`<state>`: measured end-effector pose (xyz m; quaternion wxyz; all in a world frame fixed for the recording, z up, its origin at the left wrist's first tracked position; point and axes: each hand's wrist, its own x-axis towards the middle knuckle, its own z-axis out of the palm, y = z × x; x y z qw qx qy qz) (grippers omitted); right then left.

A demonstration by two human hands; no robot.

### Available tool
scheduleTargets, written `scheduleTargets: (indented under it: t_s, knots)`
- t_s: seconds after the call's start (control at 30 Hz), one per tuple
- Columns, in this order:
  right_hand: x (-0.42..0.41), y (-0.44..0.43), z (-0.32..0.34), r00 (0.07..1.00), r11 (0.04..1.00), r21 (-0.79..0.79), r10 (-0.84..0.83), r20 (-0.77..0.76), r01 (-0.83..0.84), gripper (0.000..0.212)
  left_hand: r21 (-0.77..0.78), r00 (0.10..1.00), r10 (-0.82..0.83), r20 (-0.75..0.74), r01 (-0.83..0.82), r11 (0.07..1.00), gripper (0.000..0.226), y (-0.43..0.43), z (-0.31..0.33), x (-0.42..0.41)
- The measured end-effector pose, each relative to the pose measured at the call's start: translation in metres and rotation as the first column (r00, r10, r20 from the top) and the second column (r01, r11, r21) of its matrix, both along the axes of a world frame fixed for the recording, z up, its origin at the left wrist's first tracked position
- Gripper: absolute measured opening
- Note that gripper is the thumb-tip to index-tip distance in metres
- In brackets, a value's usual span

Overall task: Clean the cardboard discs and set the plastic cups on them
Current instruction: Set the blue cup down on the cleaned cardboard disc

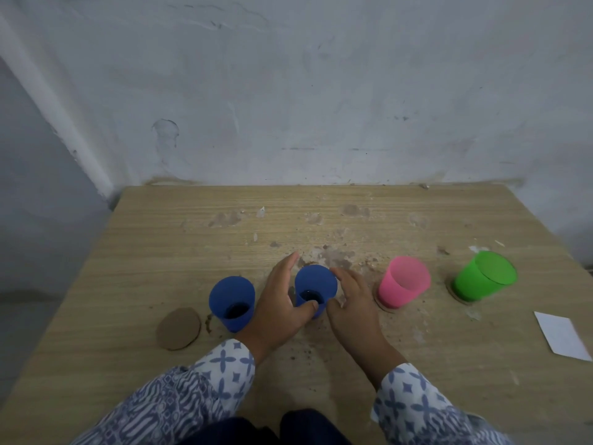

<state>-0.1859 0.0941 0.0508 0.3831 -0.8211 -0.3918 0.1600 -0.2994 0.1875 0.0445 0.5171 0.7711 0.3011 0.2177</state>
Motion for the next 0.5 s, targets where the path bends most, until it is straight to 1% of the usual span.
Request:
scheduleTargets:
  t_s: [0.13,0.2,0.27,0.37,0.43,0.5]
  knots:
    - [-0.007,0.003,0.014,0.994,0.997,0.08,0.009,0.111,-0.018,0.045,0.041,0.998,0.01,0.069,-0.013,0.999,0.074,0.0,0.009,-0.007]
    - [-0.015,0.008,0.022,0.984,0.988,0.139,0.035,0.177,-0.06,0.041,0.068,0.992,0.024,0.126,-0.033,0.997,0.068,0.001,0.015,-0.012]
    - [-0.025,0.014,0.03,0.975,0.974,0.193,0.075,0.211,-0.117,0.039,0.087,0.982,0.056,0.18,-0.072,0.994,0.065,0.004,0.023,-0.019]
    - [-0.043,0.025,0.038,0.969,0.952,0.233,0.153,0.195,-0.197,0.041,0.136,0.97,0.102,0.221,-0.134,0.982,0.062,0.01,0.032,-0.036]
    - [-0.054,0.033,0.038,0.962,0.941,0.229,0.215,0.17,-0.25,0.042,0.167,0.968,0.138,0.211,-0.175,0.97,0.061,0.015,0.036,-0.05]
    - [-0.065,0.04,0.034,0.952,0.933,0.199,0.277,0.131,-0.299,0.044,0.161,0.962,0.196,0.191,-0.228,0.96,0.06,0.022,0.037,-0.067]
